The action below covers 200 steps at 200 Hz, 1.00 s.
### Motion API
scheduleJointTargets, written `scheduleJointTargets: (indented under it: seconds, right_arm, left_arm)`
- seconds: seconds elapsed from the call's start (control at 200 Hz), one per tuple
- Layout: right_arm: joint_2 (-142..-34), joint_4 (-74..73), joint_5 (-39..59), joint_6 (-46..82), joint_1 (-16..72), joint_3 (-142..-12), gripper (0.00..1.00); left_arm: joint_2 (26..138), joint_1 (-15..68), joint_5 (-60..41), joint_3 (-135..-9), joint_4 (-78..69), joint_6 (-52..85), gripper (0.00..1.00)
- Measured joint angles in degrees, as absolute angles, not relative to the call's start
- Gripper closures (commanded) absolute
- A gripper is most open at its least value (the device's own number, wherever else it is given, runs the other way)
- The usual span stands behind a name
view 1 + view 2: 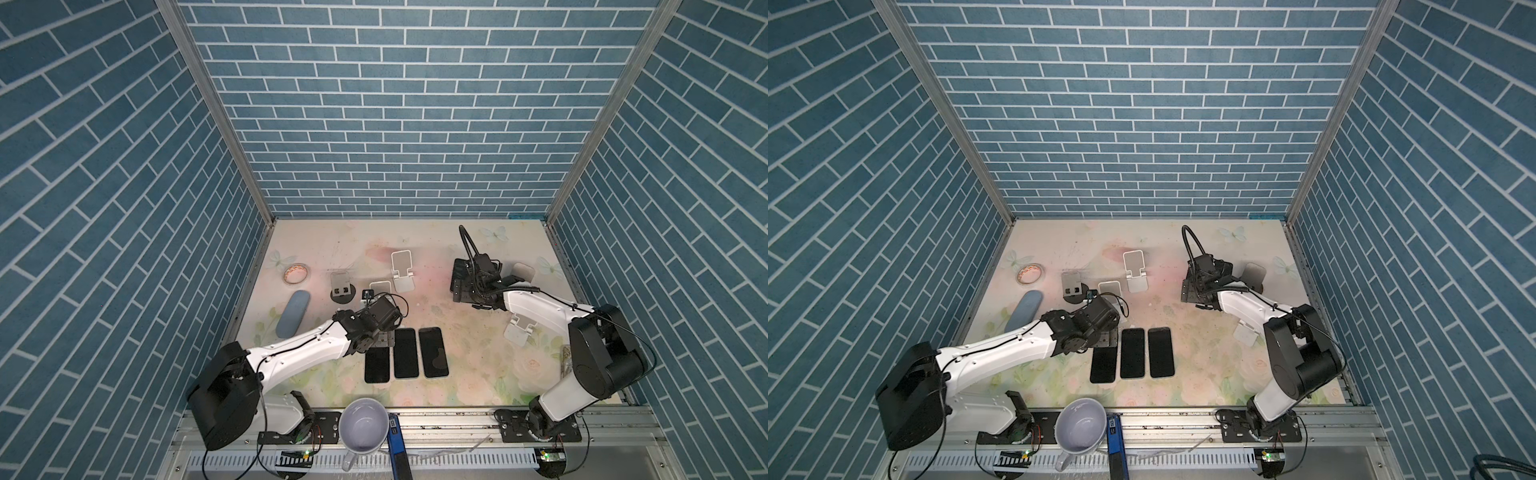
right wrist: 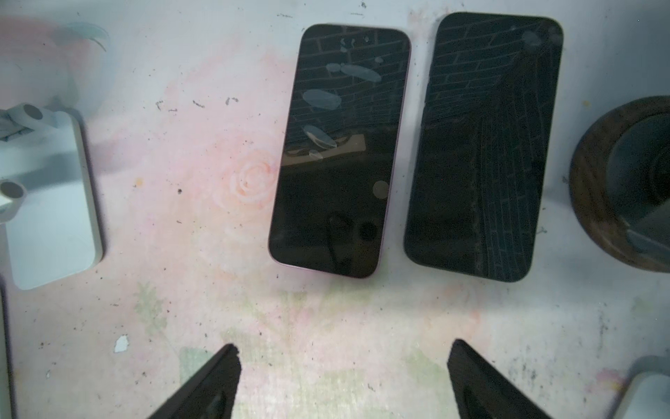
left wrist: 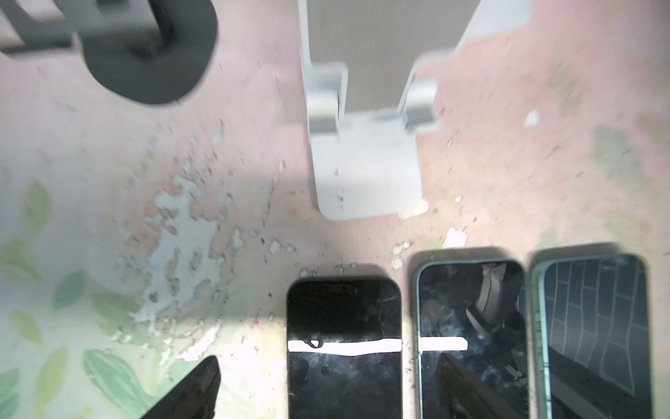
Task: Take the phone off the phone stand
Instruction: 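Raise the left gripper away from the row of phones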
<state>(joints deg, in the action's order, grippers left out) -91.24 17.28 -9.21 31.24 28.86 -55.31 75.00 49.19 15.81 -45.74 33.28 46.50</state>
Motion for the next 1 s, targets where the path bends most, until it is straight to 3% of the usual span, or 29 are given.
scheduleJointTargets:
  seconds: [0.53,0.735,1.0]
  right_arm:
    - [-88.4,20.8,-15.2,29.1,28.8,-55.4,0.06]
    - [-81.3,19.5,-20.2,25.2,25.1,-55.4,0.04]
    - [-75.9,14.8,-24.1,19.6,13.3,-54.3,0.03]
  left_arm:
    - [50.1,47.9,32.1,-38.3,26.0,37.1,0.0]
    - [45.4,41.0,37.4,-38.3,24.9,31.2,0.0]
    - [41.9,30.7,41.1,-37.6,24.1,23.6,0.0]
